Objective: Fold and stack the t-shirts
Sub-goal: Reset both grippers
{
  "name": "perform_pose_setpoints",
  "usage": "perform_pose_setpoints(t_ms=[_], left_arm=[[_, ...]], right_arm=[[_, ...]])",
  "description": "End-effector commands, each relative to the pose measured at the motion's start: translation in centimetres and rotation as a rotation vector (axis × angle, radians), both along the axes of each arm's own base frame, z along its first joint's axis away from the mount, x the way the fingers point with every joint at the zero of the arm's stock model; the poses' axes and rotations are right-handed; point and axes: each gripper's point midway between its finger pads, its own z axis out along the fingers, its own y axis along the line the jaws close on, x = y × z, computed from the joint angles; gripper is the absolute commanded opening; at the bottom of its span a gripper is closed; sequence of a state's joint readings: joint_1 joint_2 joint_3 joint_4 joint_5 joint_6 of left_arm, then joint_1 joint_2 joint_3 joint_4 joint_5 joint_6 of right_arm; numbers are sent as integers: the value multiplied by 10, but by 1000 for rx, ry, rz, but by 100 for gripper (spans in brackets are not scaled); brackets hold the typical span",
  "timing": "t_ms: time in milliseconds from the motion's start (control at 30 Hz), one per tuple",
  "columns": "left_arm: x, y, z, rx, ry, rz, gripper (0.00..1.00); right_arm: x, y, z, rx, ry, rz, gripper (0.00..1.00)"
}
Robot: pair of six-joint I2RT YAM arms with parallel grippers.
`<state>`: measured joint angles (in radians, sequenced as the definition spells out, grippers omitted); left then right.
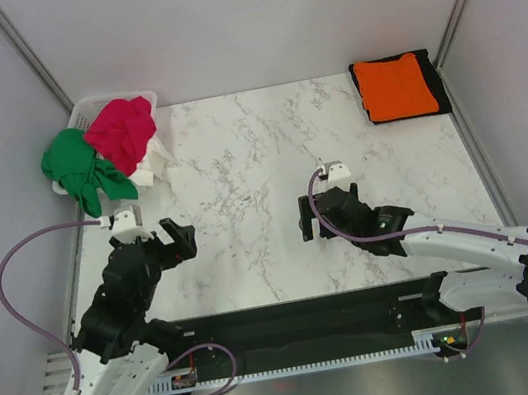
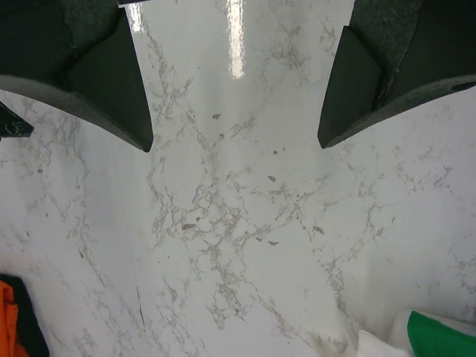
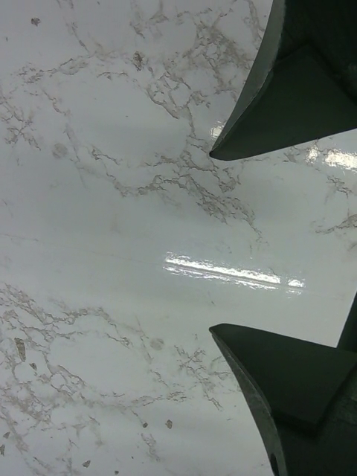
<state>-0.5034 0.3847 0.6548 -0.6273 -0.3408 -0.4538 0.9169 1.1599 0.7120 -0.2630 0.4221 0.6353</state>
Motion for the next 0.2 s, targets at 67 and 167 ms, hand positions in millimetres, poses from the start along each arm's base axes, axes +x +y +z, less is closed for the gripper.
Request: perform_pose_setpoints(t_ms=[67,167], left_arm=[[12,-2,6,34,-33,-1,100],[13,-1,5,42,-27,6,100]], right_arm=[[4,2,9,36,-65,4,98],[6,-6,11,21,-78,-55,98]])
